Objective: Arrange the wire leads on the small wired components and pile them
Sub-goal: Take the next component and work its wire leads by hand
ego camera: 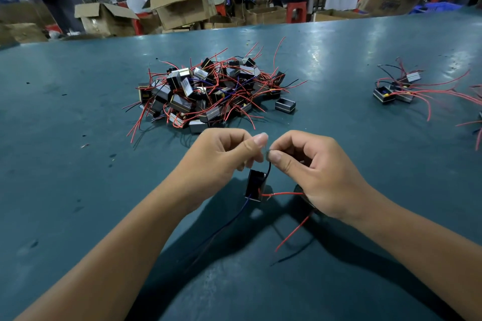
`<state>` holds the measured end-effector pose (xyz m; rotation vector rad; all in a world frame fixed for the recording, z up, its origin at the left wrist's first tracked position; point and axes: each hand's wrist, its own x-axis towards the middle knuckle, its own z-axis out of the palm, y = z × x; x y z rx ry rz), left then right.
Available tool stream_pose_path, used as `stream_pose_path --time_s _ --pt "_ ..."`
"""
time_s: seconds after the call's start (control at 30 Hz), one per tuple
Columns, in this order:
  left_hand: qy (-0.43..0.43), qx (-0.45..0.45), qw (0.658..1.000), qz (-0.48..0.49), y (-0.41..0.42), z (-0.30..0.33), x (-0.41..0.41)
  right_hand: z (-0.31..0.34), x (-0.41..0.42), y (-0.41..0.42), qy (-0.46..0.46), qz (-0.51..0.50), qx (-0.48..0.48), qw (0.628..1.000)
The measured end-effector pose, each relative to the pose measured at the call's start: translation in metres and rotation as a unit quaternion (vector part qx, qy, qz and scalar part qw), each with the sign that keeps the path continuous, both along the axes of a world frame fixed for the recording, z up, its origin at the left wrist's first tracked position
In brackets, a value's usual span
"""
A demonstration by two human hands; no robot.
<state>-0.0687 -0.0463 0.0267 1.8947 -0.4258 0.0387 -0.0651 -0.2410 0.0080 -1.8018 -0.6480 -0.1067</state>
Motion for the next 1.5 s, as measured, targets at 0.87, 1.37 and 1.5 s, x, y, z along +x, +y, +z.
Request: stream_pose_path --time_s 0.87,1.37,1.5 --pt "-0.229 0.181 0.955 -0.048 0.010 0.007 0.000 0.003 -0.003 0.000 0.002 0.019 -0.003 1.000" --pt "-0.341 0.195 0.920 -0.002 0.016 0.004 0.005 0.007 -0.002 0.000 0.103 0.048 0.067 0.991" --pt "-0.400 0.242 0.884 0.018 0.014 0.006 0.004 0.008 -0.003 0.001 0.114 0.065 0.078 0.988"
